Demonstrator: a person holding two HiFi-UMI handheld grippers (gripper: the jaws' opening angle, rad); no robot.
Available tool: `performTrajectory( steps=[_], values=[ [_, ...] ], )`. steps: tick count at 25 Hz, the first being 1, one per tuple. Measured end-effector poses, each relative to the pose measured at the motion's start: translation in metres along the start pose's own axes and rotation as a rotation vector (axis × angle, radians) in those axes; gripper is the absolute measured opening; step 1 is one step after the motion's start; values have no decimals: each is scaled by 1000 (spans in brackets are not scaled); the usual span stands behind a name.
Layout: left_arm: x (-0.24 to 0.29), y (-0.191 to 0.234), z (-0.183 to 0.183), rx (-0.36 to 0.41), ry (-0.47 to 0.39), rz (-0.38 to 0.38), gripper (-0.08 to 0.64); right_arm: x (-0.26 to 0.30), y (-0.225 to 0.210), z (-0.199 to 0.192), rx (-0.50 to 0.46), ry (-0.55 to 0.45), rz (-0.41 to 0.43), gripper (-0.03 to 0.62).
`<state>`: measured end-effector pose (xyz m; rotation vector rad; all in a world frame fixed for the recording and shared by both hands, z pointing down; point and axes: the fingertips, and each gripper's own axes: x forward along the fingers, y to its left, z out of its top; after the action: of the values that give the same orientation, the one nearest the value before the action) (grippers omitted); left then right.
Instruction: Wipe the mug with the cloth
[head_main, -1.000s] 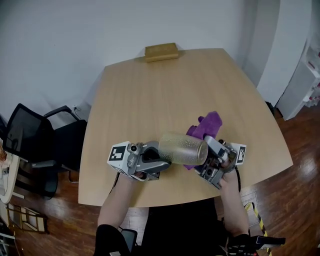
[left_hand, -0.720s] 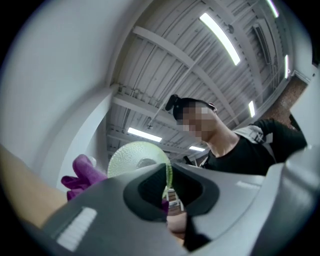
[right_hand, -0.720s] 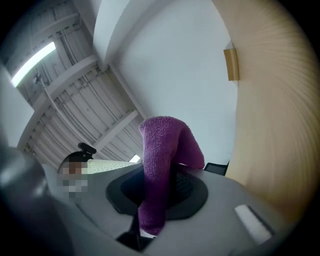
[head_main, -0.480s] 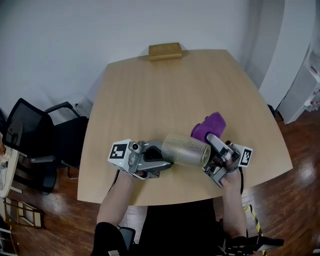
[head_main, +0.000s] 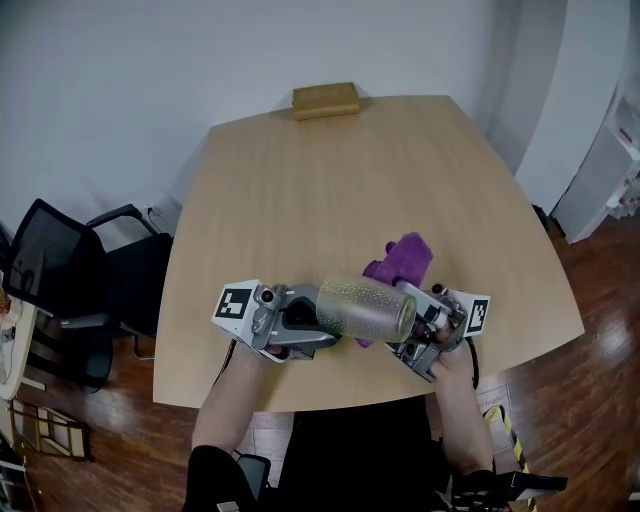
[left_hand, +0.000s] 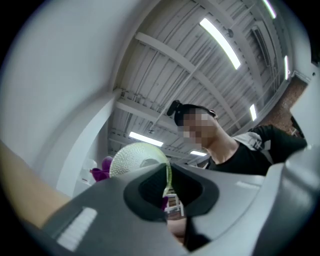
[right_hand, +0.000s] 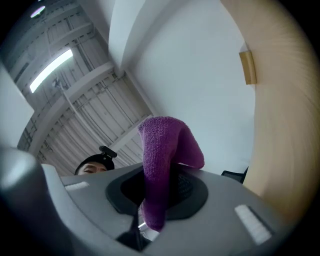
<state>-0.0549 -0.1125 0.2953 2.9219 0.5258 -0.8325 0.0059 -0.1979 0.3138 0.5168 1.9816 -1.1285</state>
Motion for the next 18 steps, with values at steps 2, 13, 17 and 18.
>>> performTrajectory(
  steps=[2,13,17,18],
  values=[
    [2,-8,-6,-5,16,-41,51,3,-12,-10,18,25,-30,55],
    [-3,0,-3,27,41,3,43,-19,44,45,-195,-57,36,55],
    [-5,0,-5,16,55,-1,43,-21,73,40,-301,62,97,55],
    [-3,-2,-10,5,71,-11,43,-15,74,30,-308,109,98,55]
  ],
)
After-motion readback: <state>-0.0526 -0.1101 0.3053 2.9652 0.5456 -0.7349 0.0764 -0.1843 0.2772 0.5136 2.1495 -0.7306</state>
